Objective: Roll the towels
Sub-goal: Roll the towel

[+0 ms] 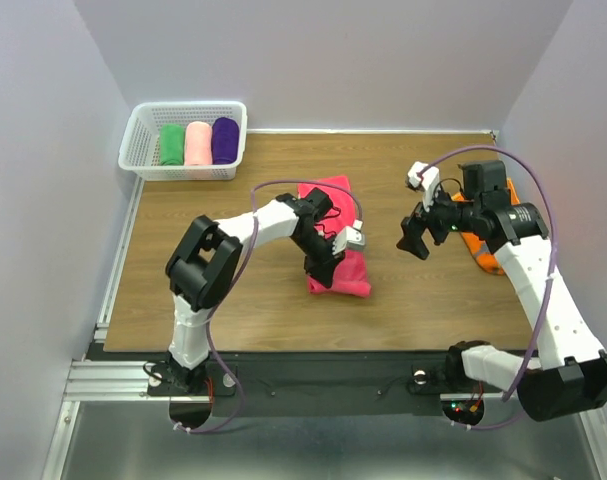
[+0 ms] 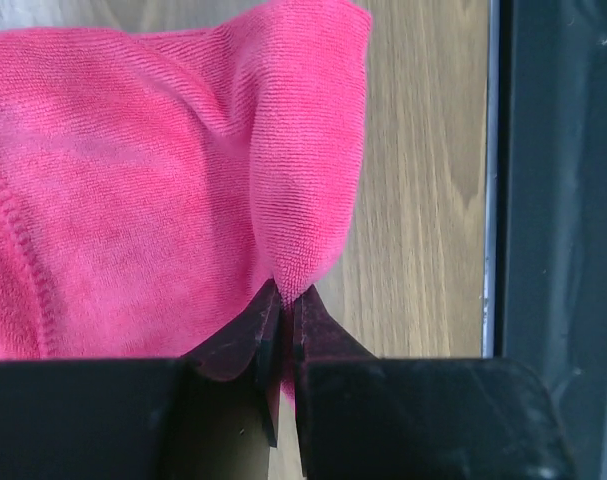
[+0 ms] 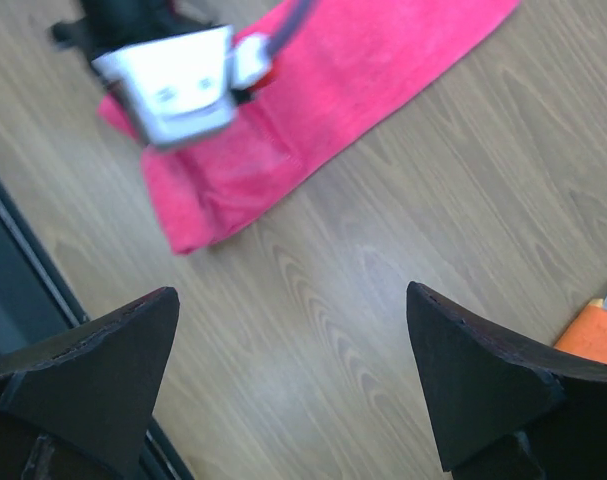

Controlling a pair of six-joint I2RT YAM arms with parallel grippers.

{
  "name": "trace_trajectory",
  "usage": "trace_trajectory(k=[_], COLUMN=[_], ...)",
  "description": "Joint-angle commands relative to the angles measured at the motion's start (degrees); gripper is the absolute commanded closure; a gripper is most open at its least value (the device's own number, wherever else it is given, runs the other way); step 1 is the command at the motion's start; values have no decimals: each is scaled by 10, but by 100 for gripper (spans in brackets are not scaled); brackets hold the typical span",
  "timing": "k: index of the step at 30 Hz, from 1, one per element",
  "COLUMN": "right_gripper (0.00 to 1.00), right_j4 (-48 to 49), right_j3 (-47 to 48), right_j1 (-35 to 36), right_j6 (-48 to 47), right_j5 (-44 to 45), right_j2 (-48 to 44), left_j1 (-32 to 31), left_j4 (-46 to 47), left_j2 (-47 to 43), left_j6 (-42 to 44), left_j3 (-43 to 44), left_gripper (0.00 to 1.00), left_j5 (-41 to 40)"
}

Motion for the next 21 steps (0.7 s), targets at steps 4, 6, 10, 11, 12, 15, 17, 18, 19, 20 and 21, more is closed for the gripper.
trace_trajectory(k=[4,6,10,11,12,15,17,18,19,20,21], right_gripper=[0,0,0,0,0,1,4,4,4,4,4], right_j4=[-114,-97,-25,-8,34,97,138,148,162,165,167], right_j3=[-4,-23,-76,-93,-104,-147,-163,-166,-168,-167,-166], right_j1=[36,67,178,184,189,207,230,241,262,273,287], right_j6=[-106,-91,-61,-54,-48,-32,-35,-38,-40,-42,-49], right_j5=[-5,24,99,103,107,140,157,166,182,189,205], right_j2=[-29,-38,-25,-21,-18,-12,-3,-1,5,11,17], left_j1=[50,53,60,61,62,66,67,68,69,70,70], left_j4=[-128,-142,-161,-164,-174,-178,-186,-190,-196,-197,-196], left_j2=[113,144,176,181,192,205,212,215,221,223,228], left_j6=[44,54,65,65,68,68,68,71,73,73,72], left_j3=[88,103,131,140,146,160,168,172,176,177,178], left_gripper=[95,95,95,94,94,92,90,90,88,88,88], left_j5=[86,81,89,87,86,86,83,82,82,81,81])
